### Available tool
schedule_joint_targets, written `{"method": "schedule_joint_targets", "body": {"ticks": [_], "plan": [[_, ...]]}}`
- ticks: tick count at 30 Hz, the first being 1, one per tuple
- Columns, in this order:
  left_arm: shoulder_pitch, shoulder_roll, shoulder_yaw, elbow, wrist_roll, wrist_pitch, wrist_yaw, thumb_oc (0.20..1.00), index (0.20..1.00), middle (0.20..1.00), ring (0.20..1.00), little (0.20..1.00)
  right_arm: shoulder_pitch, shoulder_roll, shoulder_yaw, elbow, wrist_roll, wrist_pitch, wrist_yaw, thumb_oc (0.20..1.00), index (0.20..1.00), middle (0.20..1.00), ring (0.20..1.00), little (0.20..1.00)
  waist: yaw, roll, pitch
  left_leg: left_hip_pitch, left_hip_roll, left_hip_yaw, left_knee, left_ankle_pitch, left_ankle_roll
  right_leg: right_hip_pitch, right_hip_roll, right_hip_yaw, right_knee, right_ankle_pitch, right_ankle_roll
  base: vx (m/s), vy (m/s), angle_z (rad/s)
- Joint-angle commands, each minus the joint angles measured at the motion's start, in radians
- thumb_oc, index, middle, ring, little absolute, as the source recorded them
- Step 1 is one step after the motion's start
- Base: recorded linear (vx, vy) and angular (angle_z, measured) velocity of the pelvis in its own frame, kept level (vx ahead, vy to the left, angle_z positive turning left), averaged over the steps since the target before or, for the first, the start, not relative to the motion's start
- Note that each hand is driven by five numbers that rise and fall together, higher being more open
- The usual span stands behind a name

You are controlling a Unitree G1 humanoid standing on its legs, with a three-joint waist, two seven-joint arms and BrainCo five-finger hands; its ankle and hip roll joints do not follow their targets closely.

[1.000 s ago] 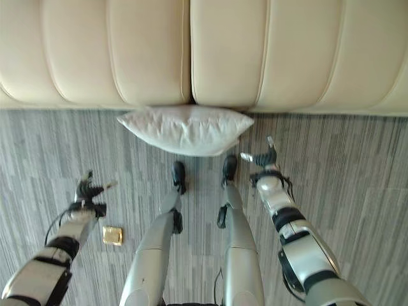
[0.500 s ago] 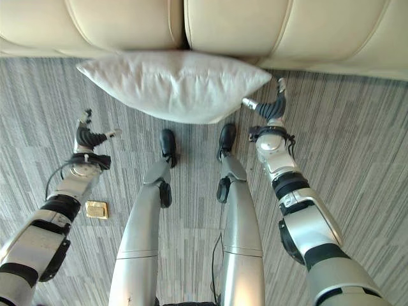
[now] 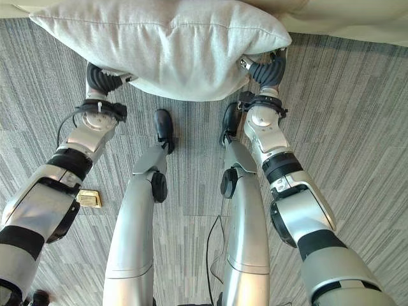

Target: Pick up all the scattered cushions and arrange them neatly on the sofa.

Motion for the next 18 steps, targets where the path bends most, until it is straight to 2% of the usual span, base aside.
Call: {"method": "schedule_joint_targets", "body": {"ticks": [1, 6, 13, 14, 17, 18], "plan": [[0.029, -0.1, -0.056, -0.037, -0.057, -0.127, -0.075, 0.2, 0.2, 0.2, 0.2, 0.2, 0.001, 0.113, 0.059, -0.048, 0.02, -0.086, 0.034, 0.2, 0.2, 0.2, 0.2, 0.2, -0.014, 0.026, -0.138, -0.007, -0.007, -0.048, 0.027, -0.105, -0.044, 0.01, -0.028, 0.08, 0.138, -0.185, 0.121, 0.02, -0.003, 0.05], [0.016, -0.185, -0.069, -0.159, -0.169, -0.165, -0.148, 0.2, 0.2, 0.2, 0.2, 0.2, 0.003, 0.166, 0.022, -0.088, 0.092, -0.136, 0.079, 0.2, 0.2, 0.2, 0.2, 0.2, -0.025, 0.022, -0.173, -0.015, -0.009, -0.051, 0.022, -0.104, -0.048, 0.007, -0.021, 0.076, 0.12, -0.181, 0.12, 0.0, 0.0, 0.0], [0.089, -0.228, -0.032, -0.289, -0.192, -0.185, -0.16, 0.2, 0.2, 0.2, 0.2, 0.2, 0.084, 0.19, -0.015, -0.202, 0.093, -0.172, 0.107, 0.2, 0.2, 0.2, 0.2, 0.2, -0.031, 0.025, -0.212, 0.036, -0.007, -0.049, -0.037, -0.097, -0.05, 0.055, -0.008, 0.07, 0.068, -0.17, 0.117, -0.01, 0.002, -0.01], [0.136, -0.235, 0.003, -0.396, -0.158, -0.195, -0.147, 0.2, 0.2, 0.2, 0.2, 0.2, 0.146, 0.185, -0.028, -0.292, 0.053, -0.182, 0.118, 0.2, 0.2, 0.2, 0.2, 0.2, -0.033, 0.029, -0.225, 0.106, -0.003, -0.048, -0.123, -0.083, -0.054, 0.12, -0.003, 0.058, 0.002, -0.164, 0.12, -0.07, 0.001, -0.03], [0.178, -0.23, 0.02, -0.487, -0.116, -0.199, -0.138, 0.2, 0.2, 0.2, 0.2, 0.2, 0.192, 0.165, -0.026, -0.36, 0.006, -0.176, 0.124, 0.2, 0.2, 0.2, 0.2, 0.2, -0.035, 0.03, -0.226, 0.17, -0.005, -0.05, -0.182, -0.07, -0.057, 0.184, 0.003, 0.051, -0.049, -0.154, 0.122, -0.1, -0.022, -0.06], [0.256, -0.212, 0.042, -0.634, -0.031, -0.192, -0.128, 0.2, 0.2, 0.2, 0.2, 0.2, 0.272, 0.134, -0.02, -0.46, -0.065, -0.154, 0.133, 0.2, 0.2, 0.2, 0.2, 0.2, -0.032, 0.032, -0.217, 0.285, -0.005, -0.061, -0.265, -0.048, -0.066, 0.293, 0.01, 0.041, -0.123, -0.131, 0.127, -0.19, -0.031, -0.01]]}}
